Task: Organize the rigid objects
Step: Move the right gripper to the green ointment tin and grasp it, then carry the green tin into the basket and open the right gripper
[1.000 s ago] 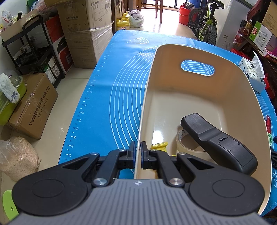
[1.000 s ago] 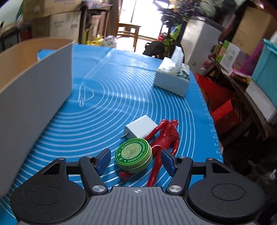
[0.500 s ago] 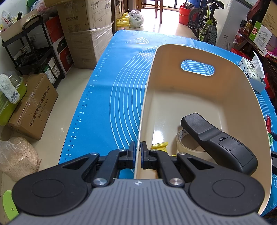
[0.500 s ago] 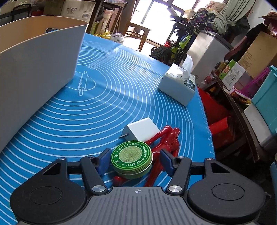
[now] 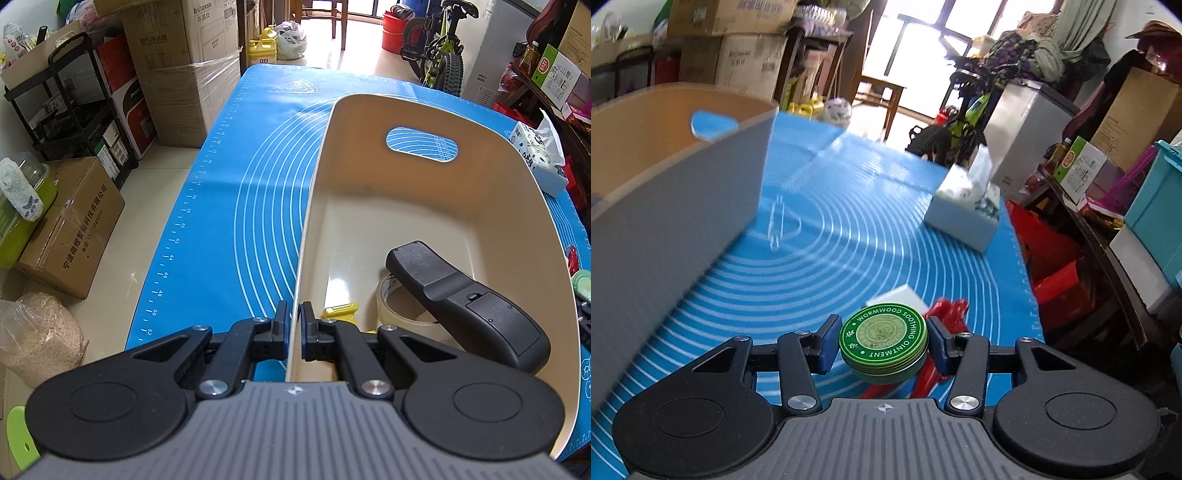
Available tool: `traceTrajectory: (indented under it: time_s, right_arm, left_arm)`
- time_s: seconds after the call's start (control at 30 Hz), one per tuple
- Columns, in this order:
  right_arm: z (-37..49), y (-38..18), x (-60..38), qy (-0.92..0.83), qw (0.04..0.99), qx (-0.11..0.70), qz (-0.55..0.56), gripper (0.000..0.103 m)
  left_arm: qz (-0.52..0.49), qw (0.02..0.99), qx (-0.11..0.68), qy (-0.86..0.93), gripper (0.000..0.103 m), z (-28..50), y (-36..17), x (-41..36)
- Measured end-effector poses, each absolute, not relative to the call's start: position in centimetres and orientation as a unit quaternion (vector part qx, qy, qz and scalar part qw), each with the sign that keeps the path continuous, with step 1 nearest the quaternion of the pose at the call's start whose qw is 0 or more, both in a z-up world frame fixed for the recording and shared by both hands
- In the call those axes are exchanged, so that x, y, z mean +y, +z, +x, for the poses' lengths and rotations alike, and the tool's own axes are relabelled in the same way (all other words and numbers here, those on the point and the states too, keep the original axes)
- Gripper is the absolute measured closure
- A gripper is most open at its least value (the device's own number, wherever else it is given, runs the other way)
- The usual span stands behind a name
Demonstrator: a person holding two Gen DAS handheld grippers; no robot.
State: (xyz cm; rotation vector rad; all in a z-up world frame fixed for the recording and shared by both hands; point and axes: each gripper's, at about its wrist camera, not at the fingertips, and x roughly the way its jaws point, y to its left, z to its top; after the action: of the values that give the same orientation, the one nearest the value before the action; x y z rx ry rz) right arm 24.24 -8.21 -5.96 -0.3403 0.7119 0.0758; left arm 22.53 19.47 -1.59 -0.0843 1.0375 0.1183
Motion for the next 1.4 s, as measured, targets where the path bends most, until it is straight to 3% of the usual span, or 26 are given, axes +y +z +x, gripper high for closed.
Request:
traceTrajectory:
  time_s: [0.7,1.4]
  right_arm:
    - [23.9,4.5,-2.1,0.11,0.966,0.23,-0.051,0.049]
    - [23.9,0.6,7.2,0.228,0.913,0.335,-0.057,0.049]
  left_arm:
    - [-0.04,0.866,0.495,0.057,0.096,22.5,-1.6,19.3]
    - [-0.039,0.866,0.495,0.057,0.096,22.5,-1.6,19.2]
